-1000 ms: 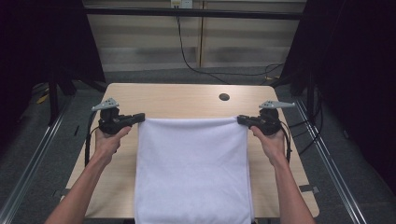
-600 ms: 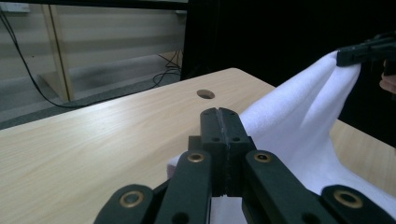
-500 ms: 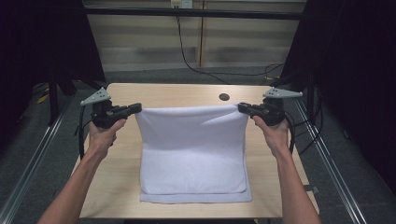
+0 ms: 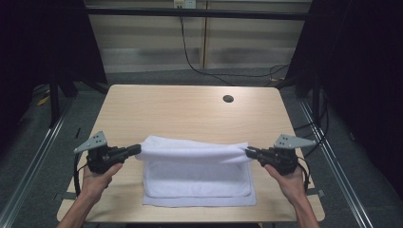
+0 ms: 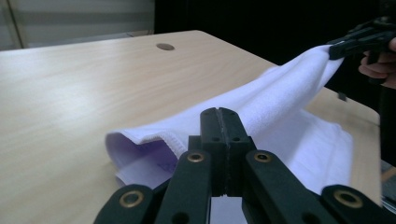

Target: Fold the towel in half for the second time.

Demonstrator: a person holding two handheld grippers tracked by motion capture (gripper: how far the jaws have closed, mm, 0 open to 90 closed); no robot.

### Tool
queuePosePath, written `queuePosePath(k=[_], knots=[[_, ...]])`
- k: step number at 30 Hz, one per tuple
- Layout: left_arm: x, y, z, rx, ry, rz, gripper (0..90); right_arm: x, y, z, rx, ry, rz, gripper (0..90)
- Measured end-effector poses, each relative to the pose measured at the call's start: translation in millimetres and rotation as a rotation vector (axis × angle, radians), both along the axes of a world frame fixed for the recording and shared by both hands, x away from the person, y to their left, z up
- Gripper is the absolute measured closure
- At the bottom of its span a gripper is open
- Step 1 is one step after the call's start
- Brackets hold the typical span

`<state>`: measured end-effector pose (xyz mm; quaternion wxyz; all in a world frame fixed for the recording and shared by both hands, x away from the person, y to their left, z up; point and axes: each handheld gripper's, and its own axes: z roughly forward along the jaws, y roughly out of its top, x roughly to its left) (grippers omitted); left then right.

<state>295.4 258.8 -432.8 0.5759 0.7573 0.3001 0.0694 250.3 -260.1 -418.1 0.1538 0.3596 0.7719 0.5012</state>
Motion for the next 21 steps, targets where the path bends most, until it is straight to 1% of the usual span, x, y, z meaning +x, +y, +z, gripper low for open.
queuePosePath(k=[1, 2, 3, 4, 5, 6, 7, 8, 9, 10, 11, 12, 13, 14, 15, 16, 17, 18, 19, 20, 21], knots=[[0.0, 0.0, 0.0, 0.0, 0.0, 0.0, 90.0, 0.0, 0.0, 0.0, 0.0, 0.0, 0.0, 84.5], [-4.6, 0.2, -1.7, -0.003, 0.004, 0.008, 90.0, -6.4, 0.4, -4.1, 0.0, 0.004, 0.005, 84.4], [-11.9, 1.2, -6.4, 0.012, 0.023, -0.013, 90.0, -17.3, 1.7, -11.7, -0.013, 0.02, 0.016, 84.1], [-11.9, 1.2, -6.4, 0.012, 0.023, -0.013, 90.0, -22.4, 2.4, -14.7, -0.029, 0.025, 0.018, 83.5], [-20.6, 2.5, -13.8, 0.025, 0.043, -0.024, 90.0, -26.7, 2.2, -17.8, -0.033, 0.034, 0.028, 82.7], [-24.4, 2.6, -17.2, 0.049, 0.053, -0.035, 90.0, -30.8, 2.0, -20.3, -0.044, 0.042, 0.032, 81.1], [-24.4, 2.6, -17.2, 0.049, 0.053, -0.035, 90.0, -30.8, 2.0, -20.3, -0.044, 0.042, 0.032, 81.1], [-33.2, 3.6, -23.3, 0.077, 0.067, -0.049, 90.0, -38.0, 0.6, -25.5, -0.055, 0.06, 0.04, 81.6], [-36.9, 4.2, -26.2, 0.083, 0.082, -0.064, 90.0, -41.5, 1.0, -28.7, -0.055, 0.07, 0.045, 81.6], [-36.9, 4.2, -26.2, 0.083, 0.082, -0.064, 90.0, -45.1, 1.9, -32.0, -0.066, 0.082, 0.044, 80.1], [-40.4, 5.2, -29.1, 0.1, 0.085, -0.067, 90.0, -48.4, 3.2, -36.1, -0.068, 0.099, 0.045, 78.4], [-47.5, 7.0, -33.5, 0.085, 0.097, -0.084, 90.0, -52.2, 5.0, -39.9, -0.085, 0.108, 0.057, 78.4], [-50.4, 7.8, -35.2, 0.092, 0.111, -0.091, 90.0, -56.1, 6.4, -43.4, -0.099, 0.114, 0.06, 76.4], [-52.1, 10.1, -37.3, 0.084, 0.114, -0.095, 89.9, -59.1, 6.6, -46.5, -0.103, 0.127, 0.062, 72.7], [-52.4, 12.0, -39.4, 0.064, 0.128, -0.101, 82.0, -62.1, 6.1, -48.5, -0.097, 0.134, 0.061, 67.8], [-52.0, 13.6, -40.6, 0.067, 0.128, -0.097, 77.9, -64.8, 4.0, -48.8, -0.087, 0.131, 0.047, 64.0], [-50.3, 15.2, -41.1, 0.072, 0.128, -0.085, 79.0, -67.2, 1.1, -47.2, -0.075, 0.125, 0.028, 63.2], [-46.8, 17.1, -41.6, 0.058, 0.133, -0.075, 78.7, -68.8, -2.7, -44.5, -0.064, 0.111, 0.014, 61.7], [-42.9, 17.9, -41.6, 0.05, 0.137, -0.059, 74.8, -69.1, -7.0, -41.5, -0.044, 0.094, -0.008, 59.2], [-38.5, 18.3, -41.1, 0.061, 0.135, -0.045, 71.2, -68.8, -11.4, -38.5, -0.022, 0.085, -0.039, 57.4], [-33.7, 17.6, -40.5, 0.072, 0.135, -0.032, 69.7, -67.6, -15.1, -36.3, -0.011, 0.074, -0.058, 57.0]])
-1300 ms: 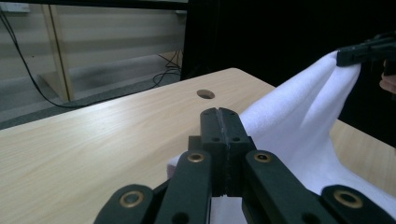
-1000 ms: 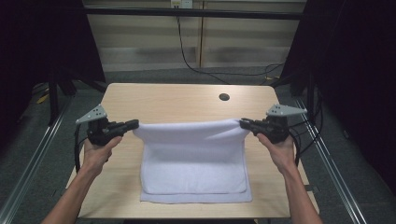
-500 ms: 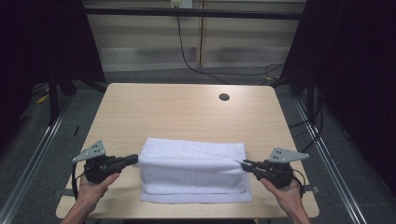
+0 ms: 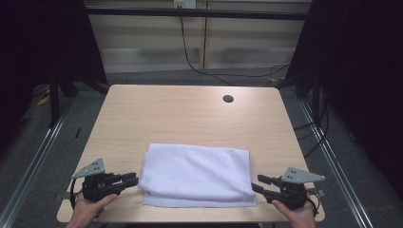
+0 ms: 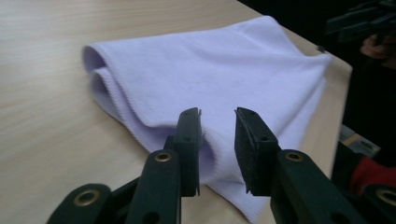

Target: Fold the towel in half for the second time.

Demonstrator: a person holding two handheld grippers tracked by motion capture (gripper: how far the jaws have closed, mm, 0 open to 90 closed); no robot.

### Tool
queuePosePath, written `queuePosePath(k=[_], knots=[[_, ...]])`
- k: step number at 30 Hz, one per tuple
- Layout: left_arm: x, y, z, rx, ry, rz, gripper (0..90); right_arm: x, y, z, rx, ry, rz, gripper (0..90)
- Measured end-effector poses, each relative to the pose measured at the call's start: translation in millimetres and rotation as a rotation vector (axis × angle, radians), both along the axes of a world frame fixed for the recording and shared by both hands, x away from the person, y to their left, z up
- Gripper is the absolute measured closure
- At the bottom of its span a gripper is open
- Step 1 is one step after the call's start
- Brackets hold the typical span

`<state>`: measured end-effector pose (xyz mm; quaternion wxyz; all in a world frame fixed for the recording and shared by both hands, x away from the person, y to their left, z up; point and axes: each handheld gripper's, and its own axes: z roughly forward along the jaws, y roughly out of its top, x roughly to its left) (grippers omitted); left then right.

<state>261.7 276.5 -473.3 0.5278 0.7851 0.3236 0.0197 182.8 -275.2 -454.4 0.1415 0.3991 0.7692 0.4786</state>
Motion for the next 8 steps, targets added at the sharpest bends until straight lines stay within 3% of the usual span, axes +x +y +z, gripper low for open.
queuePosePath(k=[2, 3, 4, 6, 8], knots=[[5.6, -0.3, 0.8, 0.011, 0.002, 0.021, 62.5, 1.5, -2.4, 1.6, -0.002, -0.003, -0.016, 56.1], [13.6, -2.0, 3.6, 0.0, 0.014, 0.061, 58.3, 5.8, -4.9, 1.7, 0.005, -0.009, -0.055, 51.3], [15.7, -3.0, 4.6, -0.008, 0.007, 0.067, 55.1, 7.9, -5.4, 1.2, 0.003, -0.012, -0.071, 50.0], [17.6, -4.5, 4.3, 0.016, -0.008, 0.099, 47.7, 11.8, -5.8, -1.0, 0.01, -0.021, -0.102, 45.7], [18.7, -3.6, 3.0, 0.011, 0.004, 0.11, 42.5, 14.3, -6.4, -4.7, 0.012, -0.021, -0.124, 40.3]])
